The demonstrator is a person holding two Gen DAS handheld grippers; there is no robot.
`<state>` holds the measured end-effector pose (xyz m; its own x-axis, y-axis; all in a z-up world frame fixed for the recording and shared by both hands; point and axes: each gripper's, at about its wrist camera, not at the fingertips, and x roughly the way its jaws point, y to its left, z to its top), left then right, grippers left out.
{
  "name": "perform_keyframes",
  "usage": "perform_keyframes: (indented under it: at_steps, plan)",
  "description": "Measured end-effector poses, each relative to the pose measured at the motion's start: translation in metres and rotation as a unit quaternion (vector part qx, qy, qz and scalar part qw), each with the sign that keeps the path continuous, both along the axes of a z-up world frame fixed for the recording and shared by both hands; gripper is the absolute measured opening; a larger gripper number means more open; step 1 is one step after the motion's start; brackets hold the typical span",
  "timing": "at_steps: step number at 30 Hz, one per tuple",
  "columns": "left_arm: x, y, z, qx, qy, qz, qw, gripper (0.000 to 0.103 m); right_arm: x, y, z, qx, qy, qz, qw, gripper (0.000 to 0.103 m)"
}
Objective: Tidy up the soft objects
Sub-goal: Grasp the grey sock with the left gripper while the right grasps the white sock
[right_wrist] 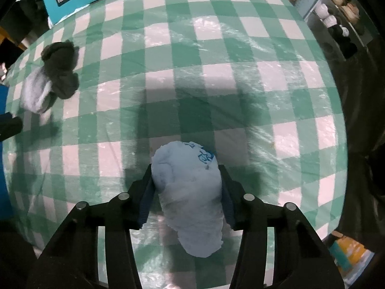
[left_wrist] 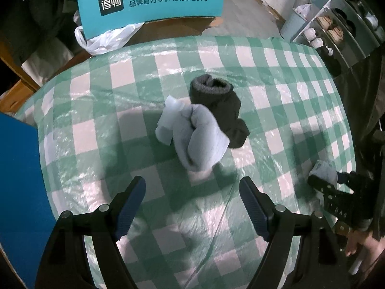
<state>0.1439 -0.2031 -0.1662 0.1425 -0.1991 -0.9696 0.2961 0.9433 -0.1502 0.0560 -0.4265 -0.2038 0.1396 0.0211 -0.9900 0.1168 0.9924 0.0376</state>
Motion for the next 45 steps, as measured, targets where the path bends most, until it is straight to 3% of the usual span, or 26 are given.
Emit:
perform_keyframes:
  at_steps: [14,20,21,23,24,25,28,37,45]
  plan:
    - [0.022,-0.012,-0.017,0.005,0.010,0.021,0.9997,0.082,0.018,0.033,0.017,0.045,-0.037,0.002,0.998,0.043]
    - [0.028,-0.012,-0.023,-0.004,0.011,0.029,0.9995,0.081,0.021,0.037,0.006,0.053,-0.034,0.009,0.998,0.043]
    - [0.027,-0.012,-0.023,-0.005,0.009,0.028,0.9996,0.079,0.021,0.039,0.005,0.053,-0.032,0.011,0.998,0.043]
    - [0.028,-0.012,-0.023,-0.011,0.010,0.023,0.9996,0.065,0.023,0.042,0.004,0.053,-0.031,0.012,0.998,0.043]
    - [0.027,-0.013,-0.023,-0.012,0.013,0.020,0.9996,0.049,0.023,0.044,0.003,0.053,-0.031,0.013,0.998,0.043]
    - [0.026,-0.014,-0.024,-0.013,0.016,0.017,0.9996,0.040,0.023,0.042,0.004,0.053,-0.030,0.014,0.998,0.043]
    - [0.023,-0.014,-0.024,-0.014,0.014,0.012,0.9997,0.029,0.024,0.045,0.004,0.054,-0.031,0.015,0.998,0.043]
    - [0.006,0.005,-0.014,-0.031,0.018,0.015,0.9993,0.026,0.030,0.056,0.016,0.062,-0.047,0.026,0.997,0.043]
    - [-0.012,0.025,-0.001,-0.017,0.009,0.011,0.9998,0.026,0.030,0.069,0.027,0.065,-0.059,0.040,0.995,0.043]
